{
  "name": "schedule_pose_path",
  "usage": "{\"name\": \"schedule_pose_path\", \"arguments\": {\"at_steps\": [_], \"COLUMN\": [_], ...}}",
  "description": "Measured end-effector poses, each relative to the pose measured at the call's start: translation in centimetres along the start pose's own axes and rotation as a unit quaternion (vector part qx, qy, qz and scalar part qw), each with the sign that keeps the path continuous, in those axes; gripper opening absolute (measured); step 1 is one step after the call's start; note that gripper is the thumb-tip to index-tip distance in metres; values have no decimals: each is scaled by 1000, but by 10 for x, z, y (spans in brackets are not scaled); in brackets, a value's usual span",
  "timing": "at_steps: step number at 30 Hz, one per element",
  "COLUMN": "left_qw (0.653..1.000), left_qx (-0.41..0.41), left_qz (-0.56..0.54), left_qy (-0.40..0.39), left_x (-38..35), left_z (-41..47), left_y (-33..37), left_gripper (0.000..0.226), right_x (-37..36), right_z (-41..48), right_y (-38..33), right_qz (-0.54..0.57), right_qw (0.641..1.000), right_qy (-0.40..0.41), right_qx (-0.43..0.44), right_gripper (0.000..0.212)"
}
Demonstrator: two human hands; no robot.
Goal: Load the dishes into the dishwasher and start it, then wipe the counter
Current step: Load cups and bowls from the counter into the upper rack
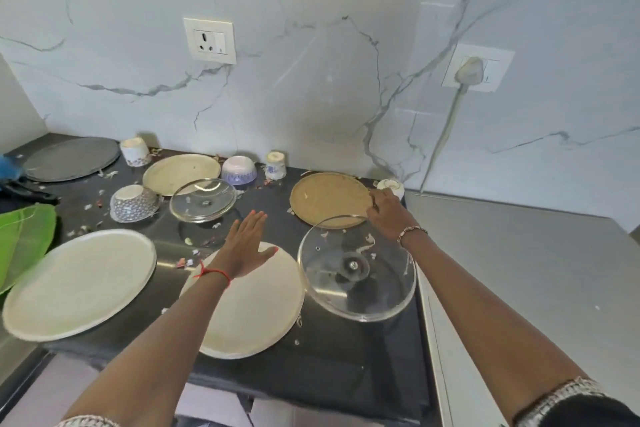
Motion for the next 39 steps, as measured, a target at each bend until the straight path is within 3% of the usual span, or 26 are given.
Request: {"name": "schedule_pose_path", "arguments": {"at_steps": [10,15,18,24,28,35,39], "left_qw": [997,988,983,985,984,986,992], "left_qx": [3,2,2,-16,-15,-8,-12], "left_qz": [-3,25,29,-1,7,30,21], "left_qy": [-82,-150,-179,-170,-176,-164,-121], "left_x": [-23,-34,-40,-52,-51,-42,-27], "left_z": [106,133,141,142,143,134,117], "left_y": [-25,-37,-45,-51,-51,-40,-32], "left_gripper": [83,99,120,142,139,95,86], "right_x": [-6,-12,-16,-28,-26,-6,13], "right_z": [108,141,154,163,160,133,114], "right_y": [70,94,100,105,106,94,74], "right_qz": [-42,-117,-117,-117,-90,-44,-7], "right_qw": [993,980,977,977,980,987,991], "right_qy": [-53,-114,-139,-138,-116,-37,9], "right_qx": [-92,-112,-114,-114,-131,-153,-133], "right_gripper": [60,75,84,79,77,75,77]}}
Point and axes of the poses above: each hand's wrist, its own z-axis towards the middle knuckle, its own x-axis out of the back of the hand, y = z × x, the point moved 1 cm from there along z, towards the middle knuckle, and after that the axes turned 3 degrees about x, right-handed, at the moved point
